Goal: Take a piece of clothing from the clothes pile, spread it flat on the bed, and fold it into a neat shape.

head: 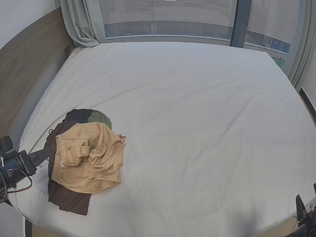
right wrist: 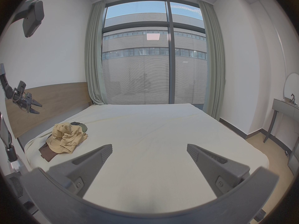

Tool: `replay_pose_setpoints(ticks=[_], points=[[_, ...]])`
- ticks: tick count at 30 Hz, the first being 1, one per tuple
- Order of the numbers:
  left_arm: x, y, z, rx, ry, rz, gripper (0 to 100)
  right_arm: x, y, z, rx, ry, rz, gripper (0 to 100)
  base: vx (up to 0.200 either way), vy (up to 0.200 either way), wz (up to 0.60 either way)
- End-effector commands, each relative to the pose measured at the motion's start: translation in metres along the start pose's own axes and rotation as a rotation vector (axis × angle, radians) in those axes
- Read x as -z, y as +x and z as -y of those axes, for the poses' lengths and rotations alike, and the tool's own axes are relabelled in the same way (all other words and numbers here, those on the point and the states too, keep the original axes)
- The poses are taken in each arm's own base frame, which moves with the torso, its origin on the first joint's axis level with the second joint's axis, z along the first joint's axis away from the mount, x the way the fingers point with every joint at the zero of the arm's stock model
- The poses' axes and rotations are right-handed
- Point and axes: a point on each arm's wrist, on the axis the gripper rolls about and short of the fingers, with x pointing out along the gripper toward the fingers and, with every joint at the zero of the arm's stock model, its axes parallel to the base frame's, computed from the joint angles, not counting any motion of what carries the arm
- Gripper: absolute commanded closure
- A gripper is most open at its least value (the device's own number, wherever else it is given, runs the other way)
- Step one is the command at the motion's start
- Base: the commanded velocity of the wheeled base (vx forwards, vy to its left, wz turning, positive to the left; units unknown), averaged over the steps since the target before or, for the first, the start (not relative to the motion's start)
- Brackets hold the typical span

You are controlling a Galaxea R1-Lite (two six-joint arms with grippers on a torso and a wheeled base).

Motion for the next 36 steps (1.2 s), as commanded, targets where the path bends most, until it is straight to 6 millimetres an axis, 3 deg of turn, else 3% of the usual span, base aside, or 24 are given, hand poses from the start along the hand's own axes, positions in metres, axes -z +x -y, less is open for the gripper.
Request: replay_pose_setpoints(ticks=[1,17,36], points=[[0.001,0.019,-0.014,-0.026,-0.036,-0.071,0,0.005,0.001,0.000,0.000,0.000,-0.007,0,0.000,0.000,0.00],[0.008,0.074,-0.055,-0.052,-0.076,-0.138,0,0.005,0.001,0.000,0.000,0.000,-0.007,0,0.000,0.000,0.00],[0.023,0.123,-0.109,-0.057,-0.041,-0.140,0,0.005,0.001,0.000,0.000,0.000,-0.007,0,0.000,0.000,0.00]])
